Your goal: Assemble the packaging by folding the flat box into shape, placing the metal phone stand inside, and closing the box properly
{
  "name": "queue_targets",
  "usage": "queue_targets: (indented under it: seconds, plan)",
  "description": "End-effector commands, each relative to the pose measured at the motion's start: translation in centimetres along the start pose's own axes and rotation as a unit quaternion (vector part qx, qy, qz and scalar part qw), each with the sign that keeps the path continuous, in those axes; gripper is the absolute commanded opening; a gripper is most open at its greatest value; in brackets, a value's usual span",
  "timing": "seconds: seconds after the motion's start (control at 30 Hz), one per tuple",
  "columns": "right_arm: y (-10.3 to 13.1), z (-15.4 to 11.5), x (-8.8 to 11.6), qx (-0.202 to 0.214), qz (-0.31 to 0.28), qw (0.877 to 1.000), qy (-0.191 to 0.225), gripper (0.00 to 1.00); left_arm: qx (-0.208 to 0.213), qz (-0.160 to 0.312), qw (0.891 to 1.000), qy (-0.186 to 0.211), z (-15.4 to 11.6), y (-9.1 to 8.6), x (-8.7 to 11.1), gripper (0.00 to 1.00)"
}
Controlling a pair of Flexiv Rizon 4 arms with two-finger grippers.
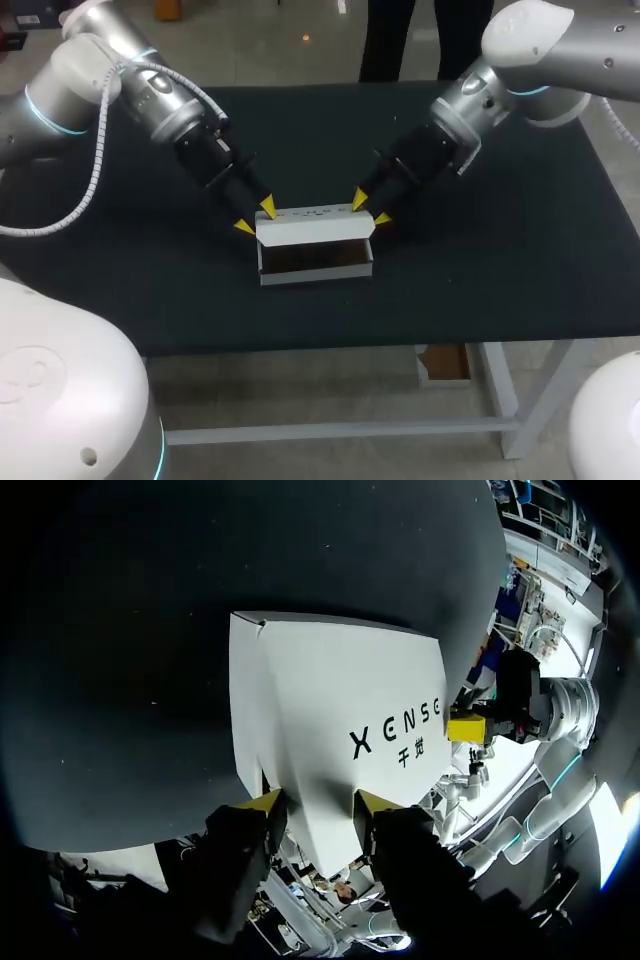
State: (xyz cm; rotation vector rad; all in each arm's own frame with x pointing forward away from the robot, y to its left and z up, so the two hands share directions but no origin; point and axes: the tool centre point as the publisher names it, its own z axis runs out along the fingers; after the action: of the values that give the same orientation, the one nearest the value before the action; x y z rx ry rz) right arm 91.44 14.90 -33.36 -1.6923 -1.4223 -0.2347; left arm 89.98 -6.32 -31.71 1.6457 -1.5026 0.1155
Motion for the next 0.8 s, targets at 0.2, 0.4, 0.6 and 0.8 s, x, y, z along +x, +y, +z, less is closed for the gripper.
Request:
queue_targets:
  seconds: [0.2, 0.4, 0.6, 0.8]
  plan:
    - [0.94, -0.20, 0.27, 0.025, 0.010, 1.000, 0.005, 0.43, -0.024, -0.003, 1.000, 0.001, -0.05, -0.81, 0.34, 0.45]
    - [1.02, -0.35, 0.48, 0.031, 0.015, 0.999, 0.007, 0.44, -0.034, -0.005, 0.999, 0.002, -0.12, -0.82, 0.47, 0.46]
    - [1.02, -0.38, 0.69, 0.038, 0.021, 0.999, 0.007, 0.44, -0.038, -0.010, 0.999, -0.001, -0.25, -0.74, 0.61, 0.45]
    - [1.01, -0.37, 0.87, 0.046, 0.028, 0.999, 0.005, 0.43, -0.042, -0.014, 0.999, -0.002, -0.36, -0.72, 0.74, 0.45]
